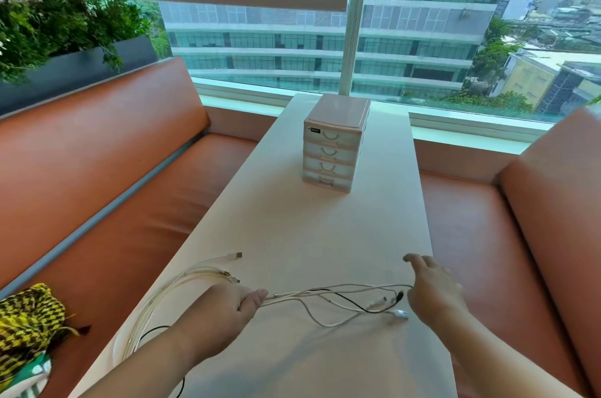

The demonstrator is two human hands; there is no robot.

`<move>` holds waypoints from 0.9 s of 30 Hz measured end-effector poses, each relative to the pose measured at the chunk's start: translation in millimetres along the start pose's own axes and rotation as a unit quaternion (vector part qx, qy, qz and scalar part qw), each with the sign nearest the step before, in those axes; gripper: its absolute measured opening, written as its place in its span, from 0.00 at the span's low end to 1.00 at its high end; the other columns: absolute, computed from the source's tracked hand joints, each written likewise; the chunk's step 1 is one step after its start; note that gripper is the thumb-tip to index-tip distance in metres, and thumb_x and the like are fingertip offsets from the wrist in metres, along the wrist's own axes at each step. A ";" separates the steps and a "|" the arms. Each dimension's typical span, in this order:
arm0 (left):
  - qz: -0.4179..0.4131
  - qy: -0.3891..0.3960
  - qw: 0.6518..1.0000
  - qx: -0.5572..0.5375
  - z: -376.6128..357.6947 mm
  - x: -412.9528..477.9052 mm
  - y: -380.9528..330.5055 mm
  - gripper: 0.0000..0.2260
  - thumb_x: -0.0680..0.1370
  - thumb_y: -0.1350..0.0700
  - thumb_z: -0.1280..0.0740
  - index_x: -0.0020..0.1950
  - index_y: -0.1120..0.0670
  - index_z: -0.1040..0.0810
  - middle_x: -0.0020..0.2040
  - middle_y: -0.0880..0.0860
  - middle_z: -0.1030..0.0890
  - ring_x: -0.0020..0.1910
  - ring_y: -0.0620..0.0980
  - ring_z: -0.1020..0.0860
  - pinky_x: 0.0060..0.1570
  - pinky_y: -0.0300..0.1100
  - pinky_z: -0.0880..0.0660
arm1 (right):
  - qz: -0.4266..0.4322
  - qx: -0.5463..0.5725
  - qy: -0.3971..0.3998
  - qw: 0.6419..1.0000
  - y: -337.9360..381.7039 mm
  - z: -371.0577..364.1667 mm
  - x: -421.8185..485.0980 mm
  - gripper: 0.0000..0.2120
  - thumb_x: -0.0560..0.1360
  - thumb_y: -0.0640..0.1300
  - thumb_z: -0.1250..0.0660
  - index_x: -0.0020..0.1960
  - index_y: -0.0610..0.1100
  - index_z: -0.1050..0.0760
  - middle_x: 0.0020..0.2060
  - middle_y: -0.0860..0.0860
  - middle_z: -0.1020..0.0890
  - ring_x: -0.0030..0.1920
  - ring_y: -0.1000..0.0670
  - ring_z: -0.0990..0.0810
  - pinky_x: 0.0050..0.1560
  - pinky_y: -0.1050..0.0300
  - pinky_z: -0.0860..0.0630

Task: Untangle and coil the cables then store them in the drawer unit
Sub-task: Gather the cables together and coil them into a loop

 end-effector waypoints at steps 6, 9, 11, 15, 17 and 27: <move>0.000 -0.007 1.000 0.010 -4.1 1.7 -13.5 0.21 0.81 0.43 0.45 0.32 0.53 0.36 0.29 0.50 0.35 0.29 0.47 0.37 0.32 0.43 0.40 | 0.100 0.118 0.004 0.988 71.9 -6.2 -40.0 0.06 0.75 0.51 0.37 0.51 0.57 0.26 0.51 0.57 0.25 0.58 0.50 0.26 0.56 0.53 0.28; -0.016 -0.016 0.999 0.027 -8.7 3.7 -22.8 0.22 0.81 0.43 0.45 0.30 0.53 0.38 0.26 0.49 0.36 0.28 0.47 0.37 0.32 0.44 0.40 | 0.054 0.341 0.217 0.913 109.1 -22.4 -69.5 0.22 0.80 0.59 0.45 0.40 0.46 0.24 0.31 0.50 0.21 0.30 0.52 0.22 0.35 0.61 0.27; -0.025 -0.026 0.999 0.037 -11.5 5.1 -28.0 0.23 0.81 0.43 0.45 0.30 0.53 0.37 0.25 0.50 0.35 0.27 0.46 0.36 0.31 0.43 0.40 | -0.003 0.468 0.273 0.841 127.0 -25.1 -83.7 0.22 0.81 0.59 0.46 0.45 0.41 0.26 0.31 0.47 0.21 0.26 0.51 0.24 0.26 0.63 0.32; -0.026 -0.033 0.998 0.047 -16.9 6.6 -31.6 0.22 0.81 0.43 0.46 0.30 0.51 0.35 0.27 0.51 0.32 0.28 0.47 0.34 0.34 0.44 0.37 | -0.082 0.583 0.216 0.779 132.7 -22.6 -90.4 0.17 0.78 0.57 0.38 0.50 0.42 0.33 0.38 0.44 0.18 0.32 0.48 0.19 0.31 0.58 0.27; -0.025 -0.023 0.998 0.048 -20.6 7.4 -30.1 0.22 0.81 0.43 0.46 0.30 0.51 0.35 0.27 0.51 0.31 0.30 0.47 0.32 0.36 0.45 0.35 | -0.074 0.542 0.318 0.775 135.2 -17.4 -95.4 0.22 0.77 0.63 0.41 0.42 0.43 0.28 0.38 0.46 0.16 0.36 0.48 0.16 0.33 0.60 0.26; -0.063 0.089 0.991 0.075 -38.5 2.1 -30.7 0.23 0.80 0.41 0.45 0.31 0.53 0.37 0.28 0.50 0.33 0.29 0.45 0.36 0.34 0.45 0.39 | -0.266 0.789 0.264 0.487 133.3 -24.6 -61.3 0.16 0.82 0.35 0.50 0.36 0.42 0.37 0.17 0.49 0.35 0.15 0.53 0.34 0.20 0.61 0.27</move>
Point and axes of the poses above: each hand's wrist, its own x-axis towards the middle knuckle, its own z-axis out of the back of the hand, y = z × x, the point moved 3 cm from there along x, towards the middle knuckle
